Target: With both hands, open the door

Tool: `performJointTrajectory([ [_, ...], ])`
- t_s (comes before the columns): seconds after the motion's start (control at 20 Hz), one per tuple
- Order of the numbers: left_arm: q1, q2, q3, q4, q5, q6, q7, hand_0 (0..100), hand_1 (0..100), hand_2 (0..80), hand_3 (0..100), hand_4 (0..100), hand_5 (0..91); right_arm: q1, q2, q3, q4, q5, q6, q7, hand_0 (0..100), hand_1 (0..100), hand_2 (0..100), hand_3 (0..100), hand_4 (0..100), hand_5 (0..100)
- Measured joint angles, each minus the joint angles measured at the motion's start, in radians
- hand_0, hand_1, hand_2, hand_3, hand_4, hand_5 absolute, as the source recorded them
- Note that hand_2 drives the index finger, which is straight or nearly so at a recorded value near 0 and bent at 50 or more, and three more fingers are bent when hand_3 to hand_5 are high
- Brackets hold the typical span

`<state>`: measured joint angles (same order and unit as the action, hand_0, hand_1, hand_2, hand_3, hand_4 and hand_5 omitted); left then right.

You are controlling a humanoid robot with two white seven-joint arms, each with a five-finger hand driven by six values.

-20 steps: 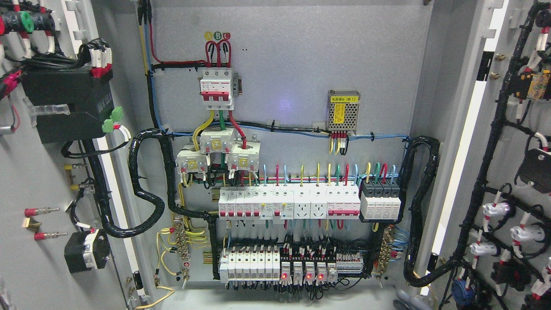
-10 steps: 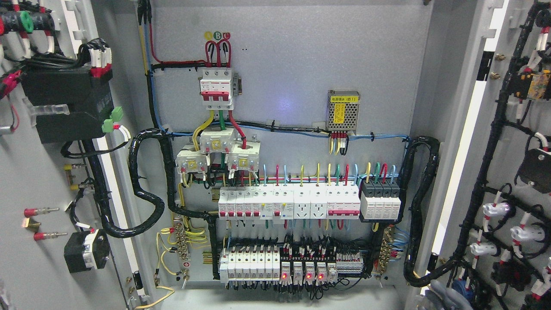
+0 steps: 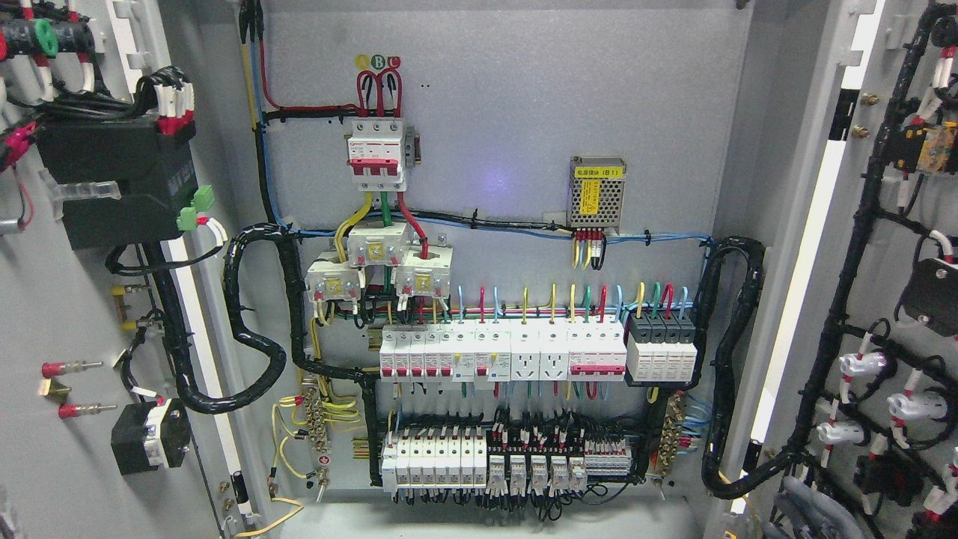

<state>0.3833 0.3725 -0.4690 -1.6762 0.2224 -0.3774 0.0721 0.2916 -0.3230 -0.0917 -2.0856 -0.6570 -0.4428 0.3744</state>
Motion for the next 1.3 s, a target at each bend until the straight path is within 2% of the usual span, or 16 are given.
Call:
performJointTrajectory([
  [0.3,-0.027,0.029,0.0,-0.084,-0.003,-0.011,0.005,0,0,0.0,0,0,0.0,0.0,-0.023,-0.021,0.0,-0.004,0.0,0.0,0,0,0,0,0,0],
  [1.2,-0.198,0.118,-0.003,-0.274,-0.007,-0.067,0.009,0,0,0.0,0,0,0.0,-0.007,-0.063,-0.046,0.009,-0.007,0.0,0.004,0,0,0,0,0,0],
  [1.3,-0.217,0.123,-0.004,-0.286,-0.008,-0.069,0.007,0,0,0.0,0,0,0.0,-0.007,-0.068,-0.047,0.012,-0.007,0.0,0.016,0,0,0,0,0,0],
])
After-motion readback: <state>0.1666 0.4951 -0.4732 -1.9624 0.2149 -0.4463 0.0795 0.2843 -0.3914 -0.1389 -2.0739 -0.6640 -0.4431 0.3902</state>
